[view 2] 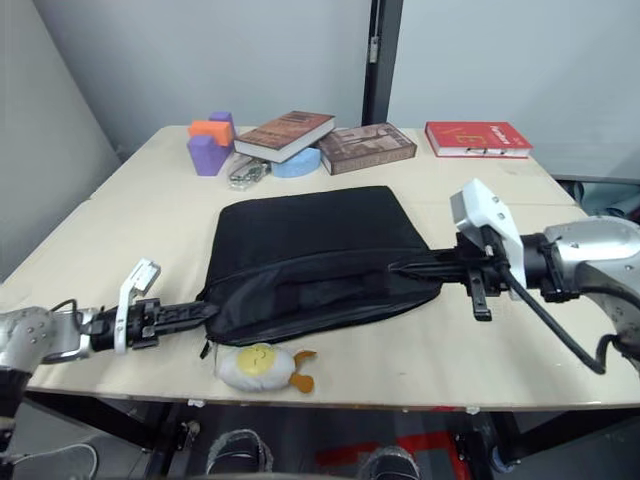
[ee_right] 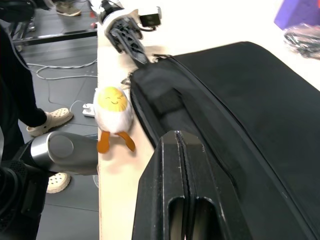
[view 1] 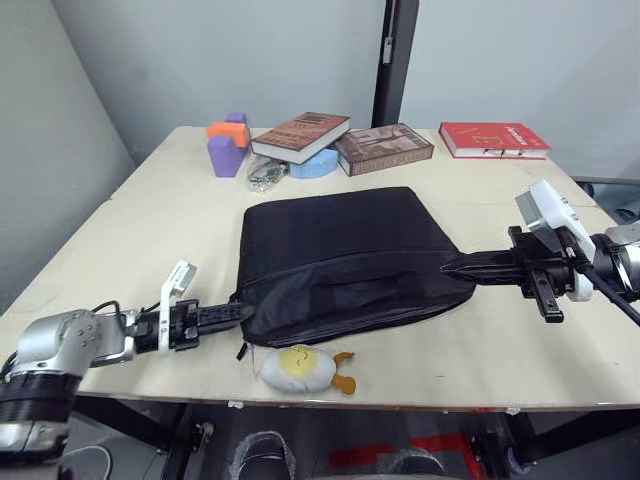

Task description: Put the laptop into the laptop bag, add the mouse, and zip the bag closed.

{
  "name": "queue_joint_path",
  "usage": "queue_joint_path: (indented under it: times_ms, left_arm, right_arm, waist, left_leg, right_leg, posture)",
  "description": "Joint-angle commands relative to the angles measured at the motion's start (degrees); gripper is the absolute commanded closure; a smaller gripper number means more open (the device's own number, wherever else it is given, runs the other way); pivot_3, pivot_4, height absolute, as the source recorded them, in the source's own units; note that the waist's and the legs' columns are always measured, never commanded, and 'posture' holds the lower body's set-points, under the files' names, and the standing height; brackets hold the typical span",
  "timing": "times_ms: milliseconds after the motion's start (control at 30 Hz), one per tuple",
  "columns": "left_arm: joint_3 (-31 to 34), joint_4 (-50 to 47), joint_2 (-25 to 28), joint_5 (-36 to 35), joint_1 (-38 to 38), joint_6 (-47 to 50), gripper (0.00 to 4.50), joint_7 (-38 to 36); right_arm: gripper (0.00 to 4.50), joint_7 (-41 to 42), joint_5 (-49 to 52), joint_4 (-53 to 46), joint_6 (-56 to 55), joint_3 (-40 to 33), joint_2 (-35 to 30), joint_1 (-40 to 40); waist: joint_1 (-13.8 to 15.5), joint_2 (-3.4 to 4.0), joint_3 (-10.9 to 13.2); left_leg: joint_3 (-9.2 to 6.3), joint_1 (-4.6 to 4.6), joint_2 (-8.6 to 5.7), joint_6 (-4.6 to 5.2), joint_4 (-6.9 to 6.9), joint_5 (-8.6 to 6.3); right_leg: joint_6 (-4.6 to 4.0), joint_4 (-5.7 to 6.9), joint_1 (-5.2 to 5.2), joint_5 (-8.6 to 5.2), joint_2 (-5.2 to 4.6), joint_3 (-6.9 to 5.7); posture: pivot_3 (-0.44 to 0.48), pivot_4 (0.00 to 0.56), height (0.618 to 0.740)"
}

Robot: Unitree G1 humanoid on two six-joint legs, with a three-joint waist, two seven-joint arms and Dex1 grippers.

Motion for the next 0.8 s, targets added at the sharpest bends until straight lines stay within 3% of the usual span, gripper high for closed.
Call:
queue_joint_path:
  times_ms: [33, 233, 400, 800]
  left_arm:
    - [-0.88, 0.79, -0.62, 1.21, -1.89, -0.4, 2.28, -1.66]
    - [-0.24, 7.71, -0.87, 6.05, -6.88, -3.4, 4.45, -0.13]
    - [-1.17, 11.81, 0.46, 9.34, -10.02, -5.01, 4.48, -2.51]
    - [-9.56, 22.58, 8.0, 19.62, -16.72, -11.29, 4.48, -16.65]
  right_arm:
    - [4.5, -1.76, 2.45, -1.55, -0.08, -2.79, -1.25, -0.12]
    - [4.5, -3.56, 2.9, -0.7, -1.14, -1.12, -1.61, -1.16]
    - [4.5, -3.91, 1.47, 0.75, -2.84, 1.97, -1.36, -2.1]
    - [4.5, -3.12, -1.77, 3.5, -6.15, 10.25, -0.27, -5.57]
  waist:
    - [0.0, 0.0, 0.0]
    - [0.15, 0.0, 0.01]
    - [-0.09, 0.0, 0.0]
    - [-0.82, 0.01, 0.01]
  left_leg:
    - [0.0, -0.03, 0.0, 0.0, 0.01, 0.0]
    - [-0.04, -0.04, 0.0, 0.0, 0.0, 0.0]
    - [-0.03, -0.03, -0.01, 0.0, 0.02, 0.0]
    - [-0.04, -0.07, 0.02, -0.02, -0.1, 0.0]
  right_leg:
    - [0.0, -0.03, 0.0, 0.0, 0.0, 0.0]
    - [0.0, -0.01, -0.01, 0.0, -0.01, -0.04]
    - [0.0, 0.0, 0.0, 0.0, -0.01, -0.03]
    - [0.01, -0.04, -0.06, 0.0, 0.01, -0.06]
  posture:
    - [0.0, 0.15, 0.725]
    - [0.0, 0.15, 0.725]
    - [0.0, 0.15, 0.725]
    - [0.0, 0.15, 0.725]
